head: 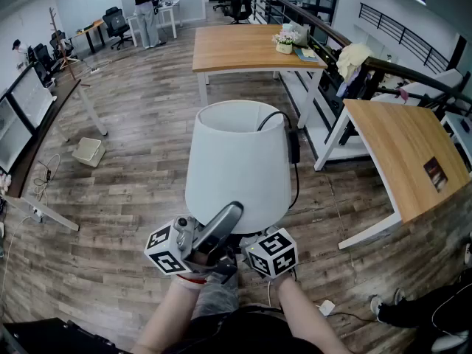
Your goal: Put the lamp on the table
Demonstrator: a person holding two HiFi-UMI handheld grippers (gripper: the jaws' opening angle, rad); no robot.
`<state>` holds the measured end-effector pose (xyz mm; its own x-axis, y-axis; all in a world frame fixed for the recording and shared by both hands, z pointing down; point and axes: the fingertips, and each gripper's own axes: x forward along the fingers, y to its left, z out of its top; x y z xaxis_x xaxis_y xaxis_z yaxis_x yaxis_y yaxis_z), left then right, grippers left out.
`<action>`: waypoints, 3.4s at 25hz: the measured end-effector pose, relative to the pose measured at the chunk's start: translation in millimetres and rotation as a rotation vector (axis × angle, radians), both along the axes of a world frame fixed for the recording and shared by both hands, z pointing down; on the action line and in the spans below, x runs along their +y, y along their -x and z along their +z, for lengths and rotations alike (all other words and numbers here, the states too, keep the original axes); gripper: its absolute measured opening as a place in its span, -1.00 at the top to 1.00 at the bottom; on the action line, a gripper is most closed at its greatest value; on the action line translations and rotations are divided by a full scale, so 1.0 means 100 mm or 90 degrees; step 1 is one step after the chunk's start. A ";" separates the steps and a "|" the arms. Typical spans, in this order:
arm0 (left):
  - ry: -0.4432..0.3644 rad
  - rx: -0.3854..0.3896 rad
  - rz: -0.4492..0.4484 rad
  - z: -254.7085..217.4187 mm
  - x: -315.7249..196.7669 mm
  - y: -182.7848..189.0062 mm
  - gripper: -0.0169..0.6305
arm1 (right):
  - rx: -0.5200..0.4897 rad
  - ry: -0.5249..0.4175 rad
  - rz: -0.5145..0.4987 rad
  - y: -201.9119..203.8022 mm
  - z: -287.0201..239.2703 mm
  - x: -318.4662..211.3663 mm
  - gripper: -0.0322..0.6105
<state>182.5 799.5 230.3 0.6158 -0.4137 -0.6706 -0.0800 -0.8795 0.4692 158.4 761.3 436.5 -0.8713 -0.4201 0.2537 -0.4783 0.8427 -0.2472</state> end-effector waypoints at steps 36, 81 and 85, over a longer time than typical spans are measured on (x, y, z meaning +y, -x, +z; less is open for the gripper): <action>0.000 0.011 0.038 0.01 -3.27 1.70 0.87 | 0.011 -0.006 0.010 1.67 -0.01 -3.33 0.38; 0.002 -0.009 0.056 0.16 -7.60 1.58 0.87 | 0.000 0.004 0.034 1.60 0.14 -7.62 0.39; 0.001 -0.015 0.079 0.16 -8.11 1.71 0.87 | -0.007 0.005 0.056 1.72 0.14 -8.14 0.38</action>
